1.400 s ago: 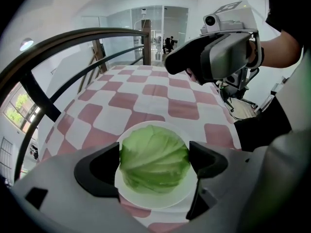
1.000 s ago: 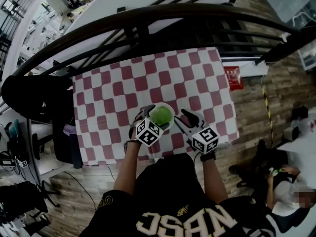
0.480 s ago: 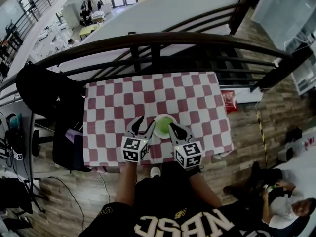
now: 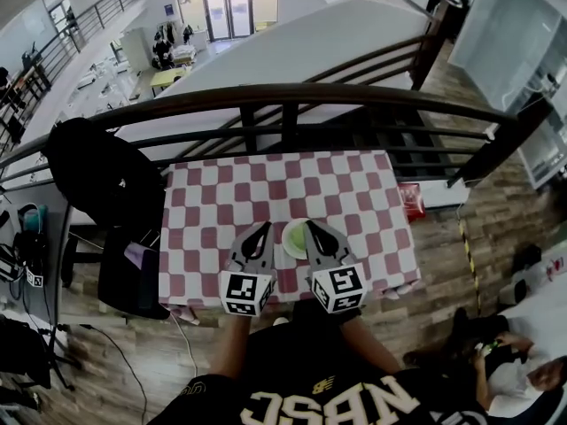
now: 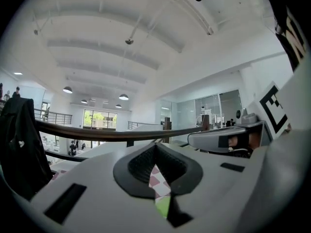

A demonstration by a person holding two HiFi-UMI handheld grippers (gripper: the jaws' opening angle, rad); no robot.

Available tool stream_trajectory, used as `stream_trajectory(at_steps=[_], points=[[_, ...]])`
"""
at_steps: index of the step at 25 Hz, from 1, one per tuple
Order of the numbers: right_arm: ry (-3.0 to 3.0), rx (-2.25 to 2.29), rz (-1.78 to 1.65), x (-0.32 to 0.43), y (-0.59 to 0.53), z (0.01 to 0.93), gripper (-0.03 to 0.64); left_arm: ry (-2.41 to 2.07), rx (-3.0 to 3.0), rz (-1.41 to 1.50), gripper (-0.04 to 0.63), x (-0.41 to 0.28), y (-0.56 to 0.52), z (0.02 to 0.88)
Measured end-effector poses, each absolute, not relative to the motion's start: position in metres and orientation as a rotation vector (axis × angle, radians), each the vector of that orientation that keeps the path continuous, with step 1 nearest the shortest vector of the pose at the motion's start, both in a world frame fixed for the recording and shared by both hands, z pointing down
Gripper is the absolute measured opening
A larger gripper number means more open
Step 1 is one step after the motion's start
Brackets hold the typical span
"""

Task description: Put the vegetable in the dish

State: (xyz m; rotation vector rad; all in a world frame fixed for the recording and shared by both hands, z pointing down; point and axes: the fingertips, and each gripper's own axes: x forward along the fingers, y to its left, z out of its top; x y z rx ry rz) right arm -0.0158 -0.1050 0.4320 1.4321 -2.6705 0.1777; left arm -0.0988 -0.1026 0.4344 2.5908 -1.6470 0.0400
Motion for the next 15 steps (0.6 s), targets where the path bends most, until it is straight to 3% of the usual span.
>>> stream_trajectory(at_steps=[15], points=[[-2.547,1.479,0.171,0.008,-0.153,0.451,0.017,-1.709,2.494,-0.007,0.020,-0.116,-0.150,0.448]])
